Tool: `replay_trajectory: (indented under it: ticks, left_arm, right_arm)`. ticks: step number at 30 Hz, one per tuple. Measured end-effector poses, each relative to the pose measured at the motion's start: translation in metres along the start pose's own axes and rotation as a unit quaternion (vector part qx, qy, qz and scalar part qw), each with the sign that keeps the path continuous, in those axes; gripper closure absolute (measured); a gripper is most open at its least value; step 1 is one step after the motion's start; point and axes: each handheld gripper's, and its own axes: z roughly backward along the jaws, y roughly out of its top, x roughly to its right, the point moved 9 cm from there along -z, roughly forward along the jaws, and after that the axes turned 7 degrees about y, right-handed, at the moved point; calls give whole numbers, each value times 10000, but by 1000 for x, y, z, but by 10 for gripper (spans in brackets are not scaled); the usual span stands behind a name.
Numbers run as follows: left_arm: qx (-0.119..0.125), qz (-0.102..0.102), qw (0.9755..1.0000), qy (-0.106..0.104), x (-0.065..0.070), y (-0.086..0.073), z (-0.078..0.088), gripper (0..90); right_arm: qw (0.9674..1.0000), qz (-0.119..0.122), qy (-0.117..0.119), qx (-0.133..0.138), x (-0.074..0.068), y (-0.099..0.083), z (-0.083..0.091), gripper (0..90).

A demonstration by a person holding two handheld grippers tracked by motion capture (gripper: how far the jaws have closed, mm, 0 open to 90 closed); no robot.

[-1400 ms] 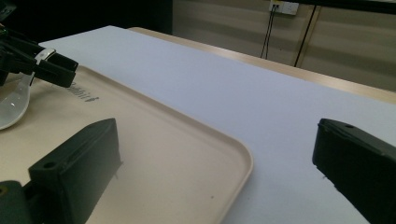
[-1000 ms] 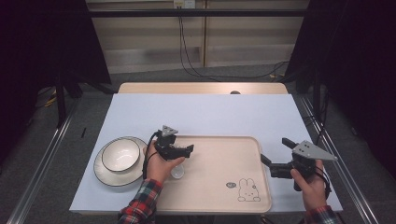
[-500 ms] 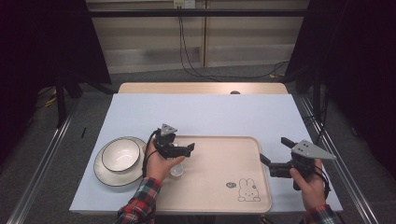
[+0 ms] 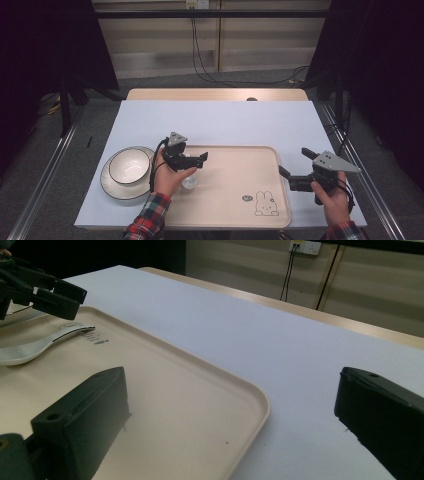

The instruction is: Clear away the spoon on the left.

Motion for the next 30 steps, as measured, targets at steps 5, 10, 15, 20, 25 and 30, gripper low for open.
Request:
replay_trajectory:
  ticks: [5,10,15,20,25,30]
  left_arm:
    - [111,48,9999,7,-2,6,10,57]
    - [205,38,9998,-2,-3,11,22,59]
    - [371,9,9993,-90,-3,17,36,59]
    - [523,11,9986,-126,-5,20,52,60]
    - [600,19,9980,-217,-3,21,64,60]
    - [571,82,9982,-188,-8,18,68,60]
  right_arm:
    - [10000,-9,9,-32,-2,0,1,5]
    - [10000,-2,21,-28,-4,0,2,5]
    - [10000,-53,29,-40,-4,-1,0,5]
    - [9999,-53,99,-40,-5,-2,0,5]
    - [9999,-86,63,-46,-4,-3,1,4]
    - [9999,-95,81,-63,-5,-4,-1,4]
